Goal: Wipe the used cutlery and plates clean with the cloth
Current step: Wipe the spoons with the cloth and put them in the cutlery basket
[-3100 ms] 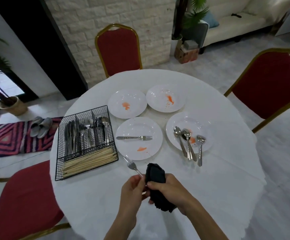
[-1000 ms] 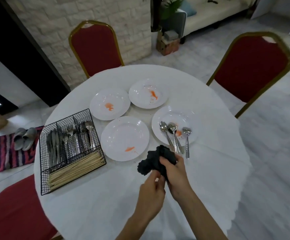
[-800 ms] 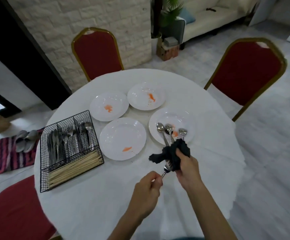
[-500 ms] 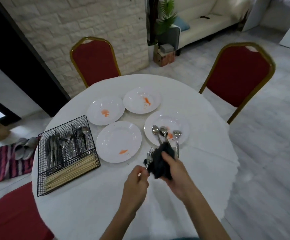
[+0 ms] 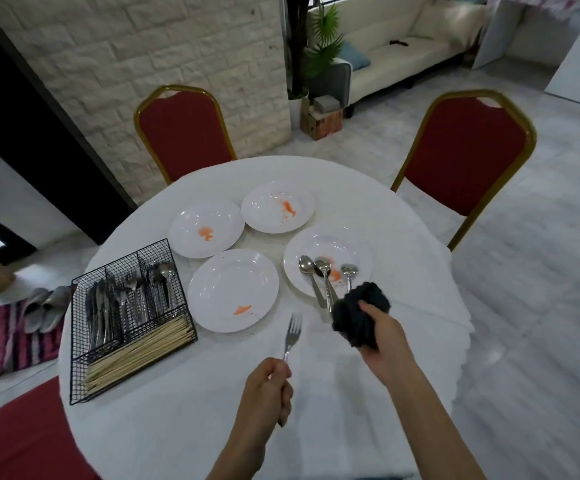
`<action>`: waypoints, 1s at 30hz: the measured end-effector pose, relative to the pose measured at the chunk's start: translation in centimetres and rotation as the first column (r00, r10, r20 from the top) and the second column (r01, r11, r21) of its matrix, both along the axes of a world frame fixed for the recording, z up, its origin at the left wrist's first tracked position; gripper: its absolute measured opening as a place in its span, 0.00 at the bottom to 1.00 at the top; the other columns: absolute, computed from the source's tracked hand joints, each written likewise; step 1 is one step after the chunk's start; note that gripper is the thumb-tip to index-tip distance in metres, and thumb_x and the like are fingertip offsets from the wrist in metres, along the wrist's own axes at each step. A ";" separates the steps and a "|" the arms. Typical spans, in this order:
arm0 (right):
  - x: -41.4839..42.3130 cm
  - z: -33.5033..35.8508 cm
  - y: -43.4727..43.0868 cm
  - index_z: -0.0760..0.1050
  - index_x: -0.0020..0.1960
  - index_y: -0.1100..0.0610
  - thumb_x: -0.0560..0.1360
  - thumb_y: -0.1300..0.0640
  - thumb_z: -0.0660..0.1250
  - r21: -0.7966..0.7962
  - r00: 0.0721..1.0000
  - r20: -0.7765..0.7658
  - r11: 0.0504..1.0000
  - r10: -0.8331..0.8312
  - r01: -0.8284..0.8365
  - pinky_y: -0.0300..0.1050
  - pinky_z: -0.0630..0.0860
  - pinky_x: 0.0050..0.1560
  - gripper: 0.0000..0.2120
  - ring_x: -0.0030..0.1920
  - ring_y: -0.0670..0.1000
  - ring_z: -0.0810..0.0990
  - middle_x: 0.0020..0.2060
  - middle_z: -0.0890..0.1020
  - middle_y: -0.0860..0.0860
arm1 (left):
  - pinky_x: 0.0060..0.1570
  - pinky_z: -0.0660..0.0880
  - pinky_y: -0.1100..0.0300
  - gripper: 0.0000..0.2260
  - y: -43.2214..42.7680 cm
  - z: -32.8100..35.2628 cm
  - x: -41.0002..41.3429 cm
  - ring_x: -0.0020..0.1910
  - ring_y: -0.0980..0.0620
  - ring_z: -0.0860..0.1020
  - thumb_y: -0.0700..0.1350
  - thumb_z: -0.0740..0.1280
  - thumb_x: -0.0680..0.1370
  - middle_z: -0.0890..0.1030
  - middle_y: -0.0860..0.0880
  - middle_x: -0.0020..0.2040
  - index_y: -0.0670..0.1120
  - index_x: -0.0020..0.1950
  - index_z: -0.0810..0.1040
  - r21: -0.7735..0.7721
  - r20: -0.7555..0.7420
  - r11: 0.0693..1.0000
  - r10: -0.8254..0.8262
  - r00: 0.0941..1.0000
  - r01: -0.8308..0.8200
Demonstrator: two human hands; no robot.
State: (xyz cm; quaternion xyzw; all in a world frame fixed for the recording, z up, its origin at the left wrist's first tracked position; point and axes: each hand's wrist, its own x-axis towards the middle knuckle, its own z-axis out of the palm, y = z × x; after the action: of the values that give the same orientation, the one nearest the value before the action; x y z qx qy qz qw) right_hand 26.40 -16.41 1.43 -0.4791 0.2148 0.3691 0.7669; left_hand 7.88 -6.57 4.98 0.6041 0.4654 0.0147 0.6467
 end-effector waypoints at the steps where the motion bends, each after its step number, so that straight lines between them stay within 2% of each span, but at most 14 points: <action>1: -1.2 0.4 0.3 0.78 0.61 0.65 0.81 0.62 0.64 0.035 0.996 0.012 0.996 0.086 -0.086 0.62 0.74 0.67 0.12 0.56 0.61 0.83 0.54 0.85 0.61 | 0.24 0.60 0.61 0.12 0.3 0.0 0.2 0.22 0.52 0.63 0.41 0.57 0.85 0.66 0.50 0.25 0.42 0.42 0.71 -0.031 0.000 0.999 0.031 1.000 -0.031; 3: -4.0 1.5 1.1 0.79 0.63 0.64 0.82 0.58 0.62 0.075 0.949 0.072 0.947 0.308 -0.313 0.57 0.75 0.67 0.14 0.59 0.59 0.83 0.55 0.86 0.60 | 0.24 0.60 0.61 0.13 0.3 0.4 1.0 0.22 0.52 0.60 0.43 0.56 0.85 0.64 0.50 0.26 0.44 0.42 0.70 -0.183 0.040 0.982 0.066 0.997 -0.058; 5: -5.8 2.0 2.0 0.80 0.61 0.65 0.82 0.56 0.62 0.089 0.880 0.104 0.877 0.464 -0.472 0.49 0.78 0.57 0.15 0.51 0.57 0.85 0.50 0.86 0.59 | 0.22 0.58 0.62 0.16 0.2 0.8 1.6 0.21 0.54 0.58 0.46 0.55 0.85 0.60 0.52 0.25 0.46 0.38 0.68 -0.444 0.098 0.890 0.165 0.981 -0.105; 7: -6.5 2.3 2.7 0.79 0.57 0.67 0.81 0.56 0.64 0.113 0.862 0.105 0.855 0.496 -0.505 0.46 0.78 0.46 0.14 0.39 0.55 0.82 0.39 0.82 0.60 | 0.21 0.55 0.63 0.17 0.6 1.1 1.7 0.19 0.55 0.56 0.49 0.57 0.83 0.58 0.53 0.24 0.48 0.35 0.68 -0.662 0.133 0.740 0.276 0.952 -0.122; 9: -6.5 2.5 3.1 0.79 0.58 0.68 0.80 0.58 0.66 0.129 0.874 0.105 0.865 0.475 -0.485 0.46 0.80 0.42 0.14 0.35 0.55 0.81 0.38 0.83 0.62 | 0.21 0.55 0.63 0.17 1.2 1.3 1.5 0.19 0.55 0.55 0.51 0.58 0.81 0.56 0.53 0.24 0.48 0.34 0.68 -0.748 0.137 0.659 0.260 0.956 -0.072; 11: -6.2 2.3 3.4 0.79 0.60 0.68 0.79 0.61 0.67 0.109 0.894 0.122 0.889 0.432 -0.445 0.49 0.81 0.46 0.14 0.41 0.58 0.85 0.48 0.86 0.65 | 0.23 0.60 0.62 0.19 1.3 1.3 1.4 0.21 0.53 0.59 0.55 0.56 0.83 0.60 0.52 0.25 0.48 0.35 0.68 -0.665 0.080 0.747 0.090 0.993 -0.014; 14: -5.9 1.4 4.0 0.78 0.62 0.66 0.77 0.65 0.69 0.021 0.918 0.159 0.928 0.363 -0.371 0.56 0.81 0.58 0.14 0.56 0.62 0.85 0.55 0.85 0.64 | 0.32 0.74 0.60 0.21 1.6 1.8 1.6 0.27 0.50 0.78 0.53 0.54 0.85 0.80 0.47 0.30 0.43 0.41 0.77 -0.308 -0.101 0.938 -0.198 0.975 0.159; 16: -5.5 1.3 3.9 0.79 0.61 0.64 0.76 0.65 0.71 -0.064 0.897 0.220 0.923 0.384 -0.379 0.59 0.79 0.62 0.14 0.57 0.61 0.85 0.54 0.86 0.62 | 0.41 0.76 0.59 0.16 2.6 1.8 1.2 0.36 0.52 0.83 0.48 0.57 0.85 0.86 0.49 0.39 0.43 0.49 0.81 -0.046 -0.143 0.984 -0.179 0.973 0.175; 18: -5.4 1.7 3.6 0.81 0.59 0.62 0.76 0.67 0.70 -0.108 0.856 0.279 0.900 0.435 -0.422 0.54 0.83 0.53 0.12 0.53 0.58 0.86 0.53 0.86 0.60 | 0.44 0.76 0.59 0.13 4.1 1.9 0.7 0.41 0.52 0.83 0.47 0.58 0.85 0.87 0.48 0.45 0.46 0.53 0.82 0.096 -0.069 0.995 -0.016 0.997 0.022; 20: -5.8 2.1 3.4 0.82 0.57 0.61 0.77 0.68 0.70 -0.129 0.800 0.314 0.857 0.512 -0.498 0.48 0.84 0.45 0.10 0.50 0.56 0.87 0.51 0.87 0.59 | 0.45 0.78 0.58 0.13 5.1 2.1 0.8 0.44 0.52 0.84 0.48 0.59 0.85 0.86 0.49 0.46 0.49 0.53 0.83 0.140 0.025 0.988 0.059 0.998 -0.062; 23: -7.2 2.1 3.8 0.82 0.57 0.59 0.77 0.65 0.70 -0.188 0.684 0.355 0.766 0.637 -0.615 0.52 0.83 0.52 0.09 0.51 0.58 0.87 0.49 0.87 0.58 | 0.50 0.79 0.55 0.11 5.5 1.7 1.3 0.47 0.52 0.84 0.50 0.63 0.83 0.86 0.52 0.44 0.51 0.49 0.84 0.216 0.050 0.976 0.004 0.999 -0.015; 25: -7.8 2.3 3.9 0.82 0.56 0.59 0.77 0.64 0.69 -0.206 0.647 0.356 0.732 0.674 -0.650 0.48 0.81 0.49 0.08 0.49 0.57 0.87 0.47 0.87 0.57 | 0.51 0.79 0.51 0.09 5.8 1.0 1.2 0.46 0.51 0.83 0.49 0.66 0.81 0.86 0.52 0.42 0.50 0.46 0.84 0.240 0.022 0.970 0.018 1.000 -0.022; 28: -7.9 2.5 3.7 0.81 0.57 0.60 0.77 0.66 0.68 -0.197 0.621 0.343 0.700 0.705 -0.687 0.48 0.81 0.55 0.10 0.53 0.57 0.87 0.50 0.87 0.58 | 0.45 0.78 0.52 0.08 7.1 0.8 0.6 0.42 0.48 0.81 0.43 0.67 0.80 0.84 0.46 0.39 0.43 0.44 0.82 0.132 0.043 0.981 0.140 0.989 -0.144; 30: -8.0 2.5 3.5 0.80 0.57 0.61 0.77 0.67 0.68 -0.195 0.588 0.340 0.667 0.734 -0.719 0.48 0.81 0.53 0.10 0.54 0.57 0.87 0.50 0.87 0.59 | 0.44 0.76 0.55 0.06 8.7 1.2 -0.1 0.41 0.48 0.80 0.40 0.67 0.81 0.83 0.44 0.41 0.41 0.46 0.82 0.068 0.073 0.959 0.270 0.960 -0.275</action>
State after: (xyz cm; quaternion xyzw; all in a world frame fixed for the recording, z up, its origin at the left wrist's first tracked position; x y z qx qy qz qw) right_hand 18.39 -12.91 3.97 -0.6019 -0.1502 0.5422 0.5667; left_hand 7.82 2.13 6.18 0.5581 0.5226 0.1408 0.6289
